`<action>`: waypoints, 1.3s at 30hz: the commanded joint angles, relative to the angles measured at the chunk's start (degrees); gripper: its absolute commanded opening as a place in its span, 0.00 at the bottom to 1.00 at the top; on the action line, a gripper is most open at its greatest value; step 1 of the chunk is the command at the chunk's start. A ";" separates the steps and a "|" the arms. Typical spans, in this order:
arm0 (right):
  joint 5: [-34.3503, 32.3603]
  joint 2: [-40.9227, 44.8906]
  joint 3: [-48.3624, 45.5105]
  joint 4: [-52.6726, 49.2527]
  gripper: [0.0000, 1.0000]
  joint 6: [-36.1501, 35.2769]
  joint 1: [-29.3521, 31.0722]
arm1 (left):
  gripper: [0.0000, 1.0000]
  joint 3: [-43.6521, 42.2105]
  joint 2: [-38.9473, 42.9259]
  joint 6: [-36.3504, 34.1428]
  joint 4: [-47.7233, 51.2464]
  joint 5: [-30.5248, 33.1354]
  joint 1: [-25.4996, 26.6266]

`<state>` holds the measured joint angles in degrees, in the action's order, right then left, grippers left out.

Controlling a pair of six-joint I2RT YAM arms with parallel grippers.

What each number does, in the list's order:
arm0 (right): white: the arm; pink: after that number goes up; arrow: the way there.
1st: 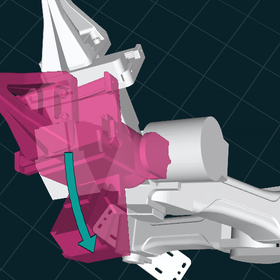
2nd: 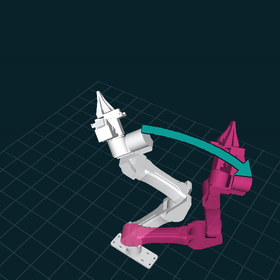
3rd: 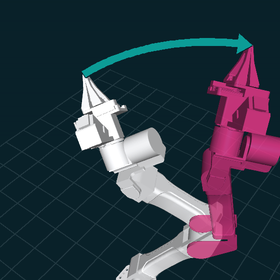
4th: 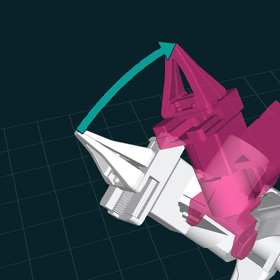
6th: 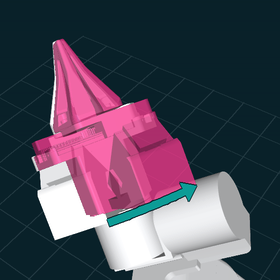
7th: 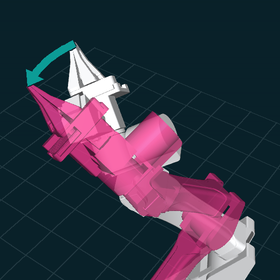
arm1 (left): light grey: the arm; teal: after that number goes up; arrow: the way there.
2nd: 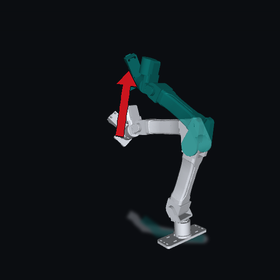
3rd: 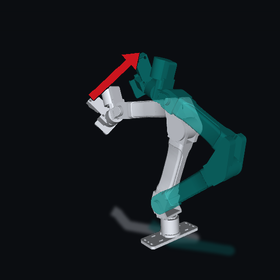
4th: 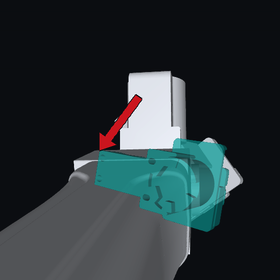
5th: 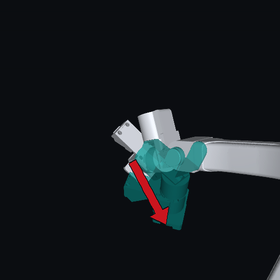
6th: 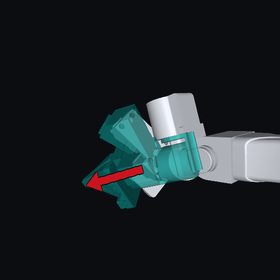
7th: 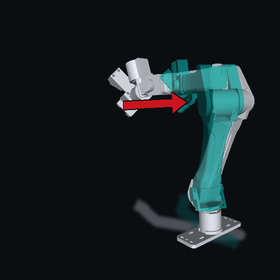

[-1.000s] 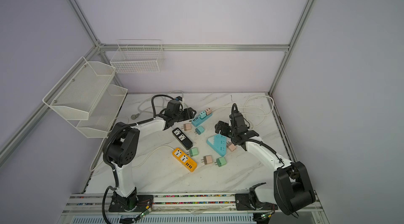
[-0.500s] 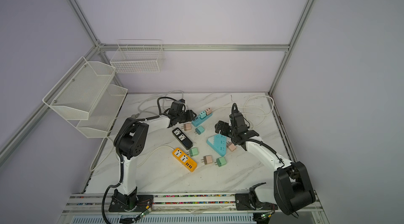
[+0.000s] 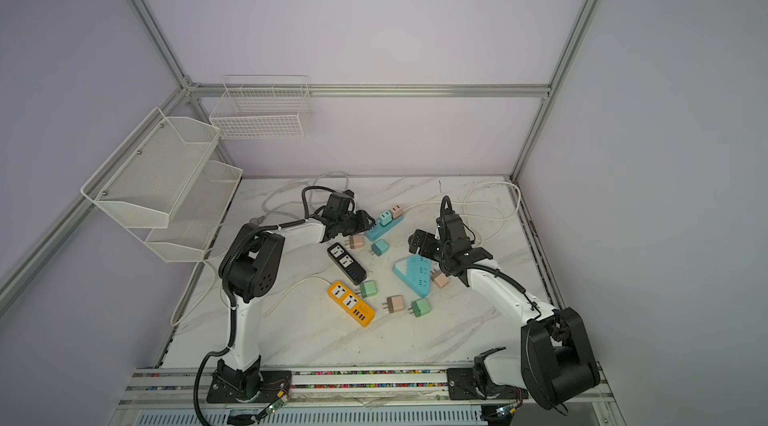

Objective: Pull the plug off the socket
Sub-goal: 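Move the left gripper onto the cyan USB strip while the right lifts away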

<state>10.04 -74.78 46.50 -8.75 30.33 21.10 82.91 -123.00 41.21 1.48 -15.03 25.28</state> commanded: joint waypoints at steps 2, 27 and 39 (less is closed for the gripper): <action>-0.11 1.13 1.05 -0.04 0.97 -0.49 0.03 | 0.40 1.06 0.65 1.84 -0.47 -1.16 1.49; -3.45 0.01 3.39 -2.75 0.97 -1.29 0.04 | 0.37 -6.75 4.45 12.67 -7.18 1.29 11.37; -7.23 -6.66 9.42 -6.34 0.97 -4.56 0.12 | 0.38 -5.94 4.33 7.63 -5.73 2.49 10.76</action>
<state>5.04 -79.31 53.56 -12.80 27.51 21.12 77.89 -122.04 51.27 -2.92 -12.80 36.45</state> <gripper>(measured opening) 0.974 0.382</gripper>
